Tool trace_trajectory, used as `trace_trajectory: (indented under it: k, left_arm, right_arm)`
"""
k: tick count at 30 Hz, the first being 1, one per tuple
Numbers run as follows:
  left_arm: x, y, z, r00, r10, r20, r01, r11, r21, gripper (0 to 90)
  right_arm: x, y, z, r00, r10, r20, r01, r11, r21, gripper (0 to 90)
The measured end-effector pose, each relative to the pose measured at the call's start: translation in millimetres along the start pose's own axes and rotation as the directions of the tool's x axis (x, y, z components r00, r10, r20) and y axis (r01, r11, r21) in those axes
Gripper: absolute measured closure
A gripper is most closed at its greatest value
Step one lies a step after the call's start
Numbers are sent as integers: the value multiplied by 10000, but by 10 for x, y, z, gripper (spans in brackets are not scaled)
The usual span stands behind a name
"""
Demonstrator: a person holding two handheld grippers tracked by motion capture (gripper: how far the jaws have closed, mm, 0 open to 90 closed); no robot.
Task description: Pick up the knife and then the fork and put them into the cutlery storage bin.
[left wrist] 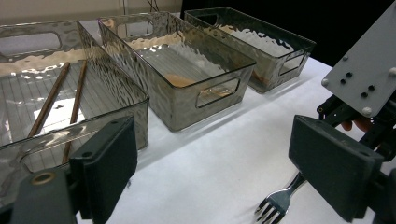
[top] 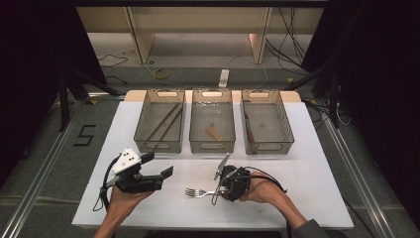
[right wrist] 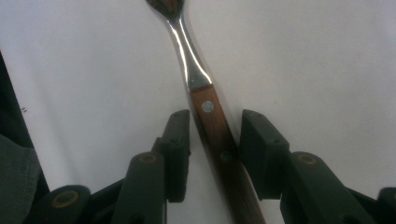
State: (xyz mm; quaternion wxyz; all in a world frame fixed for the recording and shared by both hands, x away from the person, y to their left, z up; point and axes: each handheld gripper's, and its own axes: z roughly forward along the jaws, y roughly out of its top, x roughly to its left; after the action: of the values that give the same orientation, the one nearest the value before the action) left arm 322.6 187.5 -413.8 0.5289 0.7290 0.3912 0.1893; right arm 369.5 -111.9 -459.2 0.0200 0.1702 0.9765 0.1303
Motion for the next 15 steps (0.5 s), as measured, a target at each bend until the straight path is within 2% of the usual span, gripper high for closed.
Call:
trace_trajectory:
  k: [1, 7, 10, 12, 15]
  left_arm:
    - [-1, 0, 0, 10000, -5, 1, 5, 10000, 0, 151]
    - [-1, 0, 0, 10000, -1, -2, 1, 10000, -1, 151]
    - [-1, 0, 1, 10000, -6, 11, 6, 10000, 4, 150]
    - [-1, 0, 1, 10000, 3, 8, -3, 10000, 1, 151]
    - [-1, -1, 2, 10000, 0, 2, 0, 10000, 8, 150]
  right_arm:
    - [-2, 3, -3, 9999, -126, 7, 126, 9998, 125, 638]
    - [13, 6, -1, 9999, -65, 104, 64, 9999, 80, 685]
    - [19, 7, -4, 9993, -362, 129, 359, 9992, 202, 715]
    - [32, 14, -9, 9996, -291, 59, 289, 9991, 304, 735]
    - [45, 26, -1, 9987, -505, 116, 501, 9981, 345, 761]
